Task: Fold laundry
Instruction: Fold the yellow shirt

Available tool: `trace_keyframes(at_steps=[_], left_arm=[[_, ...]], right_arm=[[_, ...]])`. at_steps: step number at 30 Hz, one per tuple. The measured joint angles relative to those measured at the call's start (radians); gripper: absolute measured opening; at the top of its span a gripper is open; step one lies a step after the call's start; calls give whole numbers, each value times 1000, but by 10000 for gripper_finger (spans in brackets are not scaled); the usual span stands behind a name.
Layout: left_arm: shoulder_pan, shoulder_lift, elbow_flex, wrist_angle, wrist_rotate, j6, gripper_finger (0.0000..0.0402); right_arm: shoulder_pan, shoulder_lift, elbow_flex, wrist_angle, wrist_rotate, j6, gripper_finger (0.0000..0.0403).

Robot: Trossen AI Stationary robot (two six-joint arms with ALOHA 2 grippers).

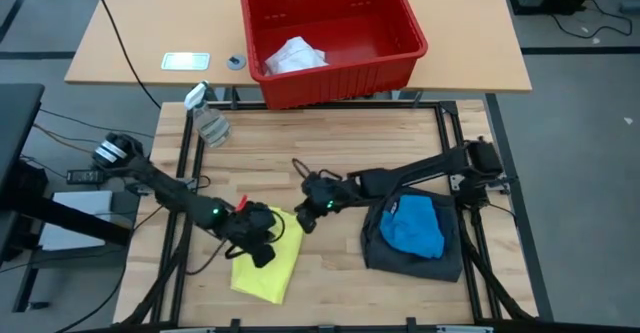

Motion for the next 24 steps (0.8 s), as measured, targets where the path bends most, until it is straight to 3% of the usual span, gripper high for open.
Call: trace_keyframes(at_steps=[4, 8, 13, 19, 24], left_arm=[[17, 17, -62, -22, 136, 34, 7], [-63, -5, -137, -16, 233, -24, 7], [-283, -75, -175, -57, 240, -190, 7], [-553, -137, -176, -254, 179, -499, 6], [-661, -143, -176, -290, 100, -618, 6]], right_arm=[[28, -81, 1, -130, 105, 31, 1], [80, -115, 0, -203, 186, 76, 2], [134, -116, 0, -207, 257, 135, 2], [169, -91, 0, -206, 269, 189, 2], [174, -90, -1, -208, 292, 231, 2]])
